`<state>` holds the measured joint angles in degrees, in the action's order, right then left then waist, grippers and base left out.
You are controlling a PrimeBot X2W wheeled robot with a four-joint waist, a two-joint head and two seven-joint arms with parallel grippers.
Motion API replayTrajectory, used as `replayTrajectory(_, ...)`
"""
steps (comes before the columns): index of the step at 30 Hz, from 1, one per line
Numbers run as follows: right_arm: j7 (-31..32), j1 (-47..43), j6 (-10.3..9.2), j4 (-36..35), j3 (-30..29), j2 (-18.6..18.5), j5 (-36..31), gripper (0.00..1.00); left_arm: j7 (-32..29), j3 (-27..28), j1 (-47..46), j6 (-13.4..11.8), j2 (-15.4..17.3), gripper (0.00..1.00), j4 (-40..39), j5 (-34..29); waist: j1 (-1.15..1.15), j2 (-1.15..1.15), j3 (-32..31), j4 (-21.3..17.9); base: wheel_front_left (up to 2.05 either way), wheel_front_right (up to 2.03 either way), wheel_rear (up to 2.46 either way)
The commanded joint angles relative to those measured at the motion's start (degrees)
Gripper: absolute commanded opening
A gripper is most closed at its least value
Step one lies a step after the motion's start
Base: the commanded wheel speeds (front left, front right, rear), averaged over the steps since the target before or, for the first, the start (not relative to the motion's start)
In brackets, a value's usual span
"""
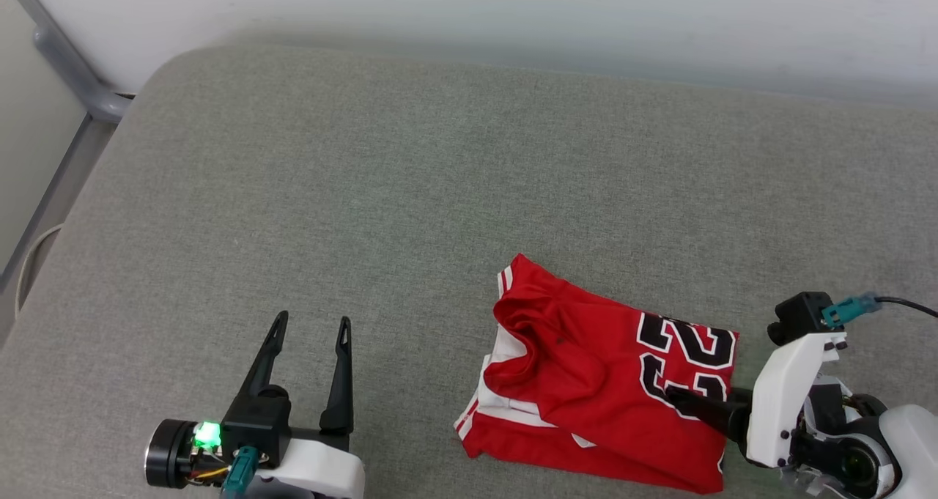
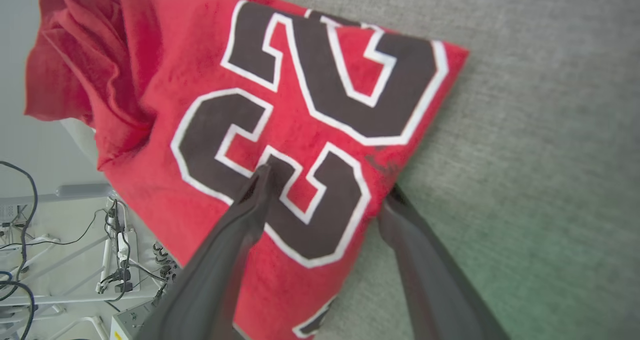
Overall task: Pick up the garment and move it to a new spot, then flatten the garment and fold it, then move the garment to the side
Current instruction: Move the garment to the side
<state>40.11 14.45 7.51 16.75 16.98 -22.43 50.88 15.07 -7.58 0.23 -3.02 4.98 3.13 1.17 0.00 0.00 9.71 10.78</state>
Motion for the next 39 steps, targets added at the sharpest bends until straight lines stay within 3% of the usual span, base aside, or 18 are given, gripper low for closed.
replayTrajectory(1, -0.1, -0.2, -0.05, 1.0, 1.0, 0.9, 0.2, 1.0, 0.1, -0.1, -0.9, 0.2, -0.1, 1.0, 0.0, -0.3, 0.0, 0.0, 0.3, 0.3, 0.0, 0.0, 0.0)
replayTrajectory(7, -4.0, 1.1, -0.08, 4.6, 5.6, 1.3, 0.8, 1.0, 0.1, -0.4, -1.9, 0.3, -0.3, 1.0, 0.4, -0.4, 0.0, 0.0, 1.2, 1.2, 0.0, 0.0, 0.0)
replayTrajectory(8, -4.9, 1.2, -0.08, 4.5, 5.9, 1.0, 1.0, 0.47, 0.1, -0.4, -1.9, 0.2, -0.4, 1.0, 0.5, -0.4, 0.0, 0.0, 1.1, 1.2, 0.0, 0.0, 0.0)
replayTrajectory(9, -5.7, 1.6, -0.08, 4.4, 6.2, 0.7, 1.3, 0.12, 0.1, -0.3, -1.8, 0.2, -0.4, 1.0, 0.6, -0.3, 0.0, 0.0, 1.1, 1.2, 0.0, 0.0, 0.0)
replayTrajectory(10, -6.4, 1.9, -0.07, 4.1, 6.6, 0.2, 1.5, 0.0, 0.1, -0.1, -1.7, 0.1, -0.4, 1.0, 0.6, -0.3, 0.0, 0.0, 0.9, 1.1, 0.0, 0.0, 0.0)
replayTrajectory(16, -11.0, 3.7, -0.07, 1.2, 8.9, -3.1, 1.6, 0.0, 0.1, 0.3, -0.4, -0.3, -0.5, 1.0, 0.6, -0.1, 0.0, 0.0, -0.3, -0.5, 0.0, 0.0, 0.0)
replayTrajectory(22, -14.4, 6.4, -0.05, -3.6, 10.8, -8.0, -0.7, 0.0, 0.1, 1.3, 0.7, -0.5, -0.4, 1.0, 0.1, 0.2, 0.0, 0.0, -1.4, -4.8, 0.0, 0.0, 0.0)
replayTrajectory(32, -13.6, 12.4, -0.06, -8.9, 13.6, -17.6, -7.2, 0.0, 0.1, 2.2, -0.2, -0.5, -0.3, 1.0, -1.3, 0.0, 0.0, 0.0, 0.0, -14.1, 0.0, 0.0, 0.0)
replayTrajectory(39, -12.9, 18.0, -0.06, -7.9, 13.1, -20.7, -8.2, 0.0, 0.1, 2.9, -2.2, -0.6, 0.0, 1.0, -2.6, -0.5, 0.0, 0.0, 3.2, -17.9, 0.0, 0.0, 0.0)
